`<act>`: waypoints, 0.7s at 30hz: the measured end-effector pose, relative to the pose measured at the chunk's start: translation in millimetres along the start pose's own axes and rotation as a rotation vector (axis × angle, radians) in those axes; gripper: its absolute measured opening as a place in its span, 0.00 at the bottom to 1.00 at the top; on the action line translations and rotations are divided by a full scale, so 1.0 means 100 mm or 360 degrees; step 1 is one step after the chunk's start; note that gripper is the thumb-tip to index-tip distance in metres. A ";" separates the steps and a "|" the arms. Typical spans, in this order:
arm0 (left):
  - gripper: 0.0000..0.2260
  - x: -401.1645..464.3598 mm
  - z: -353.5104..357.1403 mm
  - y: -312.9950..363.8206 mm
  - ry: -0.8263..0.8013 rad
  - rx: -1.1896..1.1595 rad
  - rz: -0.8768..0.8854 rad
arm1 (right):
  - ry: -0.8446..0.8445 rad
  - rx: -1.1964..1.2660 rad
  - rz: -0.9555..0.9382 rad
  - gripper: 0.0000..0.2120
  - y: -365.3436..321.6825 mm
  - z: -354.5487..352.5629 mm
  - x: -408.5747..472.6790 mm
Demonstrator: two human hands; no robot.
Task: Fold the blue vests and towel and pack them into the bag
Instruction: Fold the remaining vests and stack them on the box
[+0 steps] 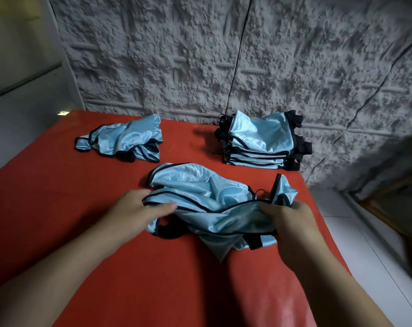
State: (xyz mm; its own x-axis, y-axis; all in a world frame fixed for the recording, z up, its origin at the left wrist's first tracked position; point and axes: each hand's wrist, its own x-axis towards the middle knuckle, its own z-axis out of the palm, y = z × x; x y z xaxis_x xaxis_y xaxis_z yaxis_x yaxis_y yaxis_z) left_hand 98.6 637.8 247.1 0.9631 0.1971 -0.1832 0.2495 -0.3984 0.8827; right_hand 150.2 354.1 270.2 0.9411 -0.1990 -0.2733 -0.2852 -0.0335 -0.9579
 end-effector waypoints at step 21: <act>0.07 -0.94 -0.57 0.95 0.0496 -0.0768 0.0694 | -0.0190 -0.0226 -0.0782 0.13 -0.91 -0.23 -0.68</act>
State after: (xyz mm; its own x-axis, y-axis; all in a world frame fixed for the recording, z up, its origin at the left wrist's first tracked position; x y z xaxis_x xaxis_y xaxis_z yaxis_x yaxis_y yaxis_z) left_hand 26.1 632.5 372.4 0.8732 0.3855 0.2982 -0.2933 -0.0730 0.9532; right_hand 108.3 348.5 377.5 0.9819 -0.0137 0.1890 0.1809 -0.2288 -0.9565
